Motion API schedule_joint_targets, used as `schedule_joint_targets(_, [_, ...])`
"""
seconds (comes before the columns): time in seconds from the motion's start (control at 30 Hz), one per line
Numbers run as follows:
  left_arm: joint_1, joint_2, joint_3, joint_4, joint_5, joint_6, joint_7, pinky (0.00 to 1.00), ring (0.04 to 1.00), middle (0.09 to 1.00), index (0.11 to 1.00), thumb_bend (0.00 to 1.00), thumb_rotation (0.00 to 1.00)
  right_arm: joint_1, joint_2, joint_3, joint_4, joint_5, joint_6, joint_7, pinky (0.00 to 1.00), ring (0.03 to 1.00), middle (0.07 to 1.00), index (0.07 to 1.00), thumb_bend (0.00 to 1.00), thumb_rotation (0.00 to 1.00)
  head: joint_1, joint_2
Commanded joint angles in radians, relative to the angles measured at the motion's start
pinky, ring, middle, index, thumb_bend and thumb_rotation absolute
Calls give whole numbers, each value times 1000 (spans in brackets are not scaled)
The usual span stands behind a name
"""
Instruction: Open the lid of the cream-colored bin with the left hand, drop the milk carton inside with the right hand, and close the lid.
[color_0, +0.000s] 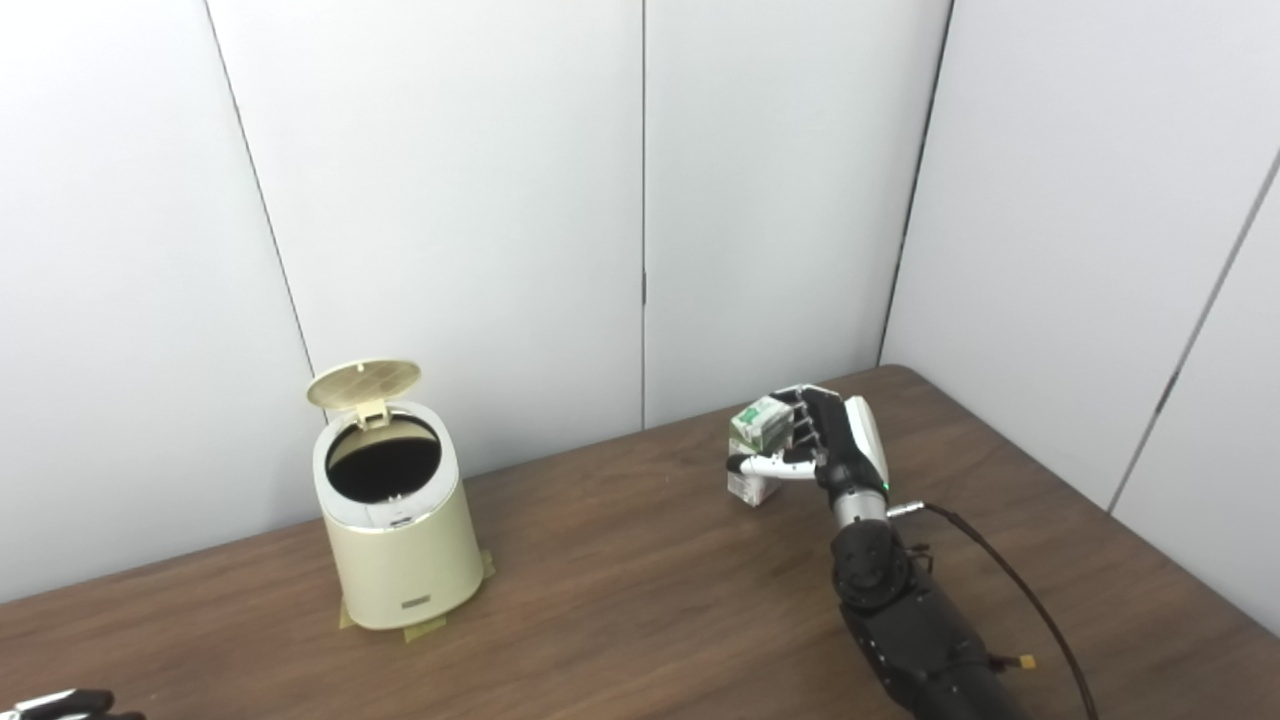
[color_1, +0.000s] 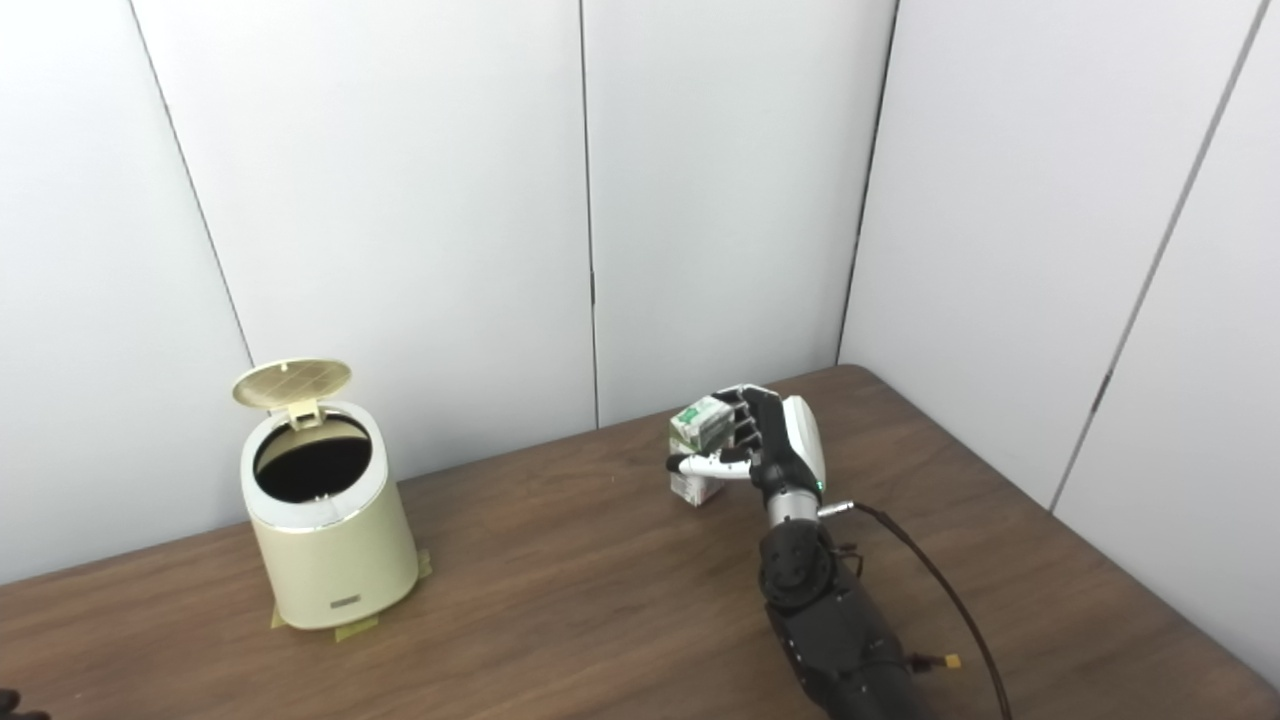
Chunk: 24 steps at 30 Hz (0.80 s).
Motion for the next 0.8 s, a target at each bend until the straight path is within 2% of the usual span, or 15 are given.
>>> schedule_joint_targets(0.0, [-22,3,-2,-31,15,-21,5,408,506,484,508,515,0,-46,-11,7,-107,-22,-34,-3,328,378,440,525,524,0,11,1])
schedule_joint_targets(0.13, [-26,12,-17,-28,60,-39,12,397,507,488,505,515,0,-36,31,29,-273,-27,24,39,323,377,436,520,525,0,34,2])
schedule_joint_targets(0.27, [-31,6,-26,-35,73,-29,10,369,497,493,498,515,0,-57,71,57,-361,-18,27,87,296,359,434,515,526,0,66,2])
schedule_joint_targets(0.43, [-29,-5,-39,-63,82,-4,5,350,481,489,499,514,0,-92,110,78,-414,-40,85,133,309,369,437,515,526,1,111,-1])
schedule_joint_targets(0.63, [-25,-31,-54,-71,115,2,24,341,462,481,509,514,0,-125,166,86,-447,-6,100,185,303,359,443,514,527,0,205,-5])
schedule_joint_targets(0.77, [-25,-60,-62,-65,128,4,33,345,462,478,513,514,0,-142,207,106,-473,-34,122,178,297,350,443,512,527,0,261,-9])
